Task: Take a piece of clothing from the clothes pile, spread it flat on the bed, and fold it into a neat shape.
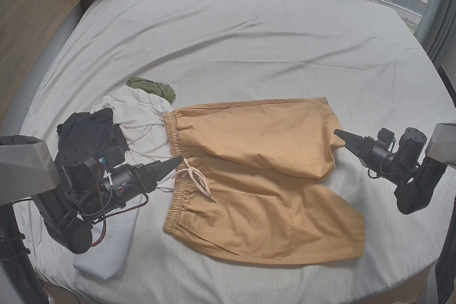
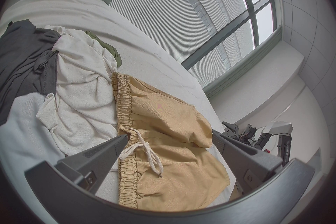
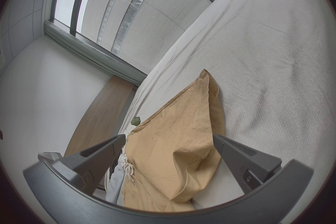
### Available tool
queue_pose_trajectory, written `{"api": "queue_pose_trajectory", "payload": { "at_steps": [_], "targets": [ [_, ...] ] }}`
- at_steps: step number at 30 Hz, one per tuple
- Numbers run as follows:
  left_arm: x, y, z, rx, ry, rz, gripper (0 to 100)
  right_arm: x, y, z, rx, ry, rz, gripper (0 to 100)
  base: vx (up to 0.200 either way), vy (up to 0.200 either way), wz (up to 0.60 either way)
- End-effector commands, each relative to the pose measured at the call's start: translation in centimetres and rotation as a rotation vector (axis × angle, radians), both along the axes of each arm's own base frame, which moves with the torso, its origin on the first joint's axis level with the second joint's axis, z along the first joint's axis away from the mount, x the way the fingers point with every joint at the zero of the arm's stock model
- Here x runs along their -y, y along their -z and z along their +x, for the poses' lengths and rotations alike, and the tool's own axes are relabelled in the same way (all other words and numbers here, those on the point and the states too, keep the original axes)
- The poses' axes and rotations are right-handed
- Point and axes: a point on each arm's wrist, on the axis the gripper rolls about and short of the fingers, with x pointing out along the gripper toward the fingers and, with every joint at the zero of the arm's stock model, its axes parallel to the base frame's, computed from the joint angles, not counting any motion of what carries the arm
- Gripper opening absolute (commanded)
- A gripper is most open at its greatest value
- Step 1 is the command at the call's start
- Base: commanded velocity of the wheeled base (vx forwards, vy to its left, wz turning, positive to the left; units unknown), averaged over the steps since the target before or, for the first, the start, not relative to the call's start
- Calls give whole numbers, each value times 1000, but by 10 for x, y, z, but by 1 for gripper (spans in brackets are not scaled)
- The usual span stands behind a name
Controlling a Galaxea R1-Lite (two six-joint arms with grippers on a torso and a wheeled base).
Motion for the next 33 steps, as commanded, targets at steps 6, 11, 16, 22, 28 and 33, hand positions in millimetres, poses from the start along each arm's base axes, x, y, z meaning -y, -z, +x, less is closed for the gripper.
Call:
{"api": "queue_pose_trajectory", "payload": {
  "at_steps": [6,11,16,22,28,33],
  "targets": [
    [0,1,0,-5,2,0,100,1,5,2,-10,2,-1,100,0,0,0],
    [0,1,0,-4,2,0,100,1,10,3,-24,2,-1,100,0,0,0],
    [1,1,-1,-5,5,0,100,1,17,7,-37,5,-1,0,0,0,0],
    [3,2,-1,-8,10,1,100,3,16,9,-26,9,-1,0,0,0,0],
    [4,2,-2,-10,14,2,100,4,17,9,-29,14,-1,0,0,0,0],
    [4,3,-2,-13,16,2,100,4,19,11,-30,16,-1,0,0,0,0]
  ]
}}
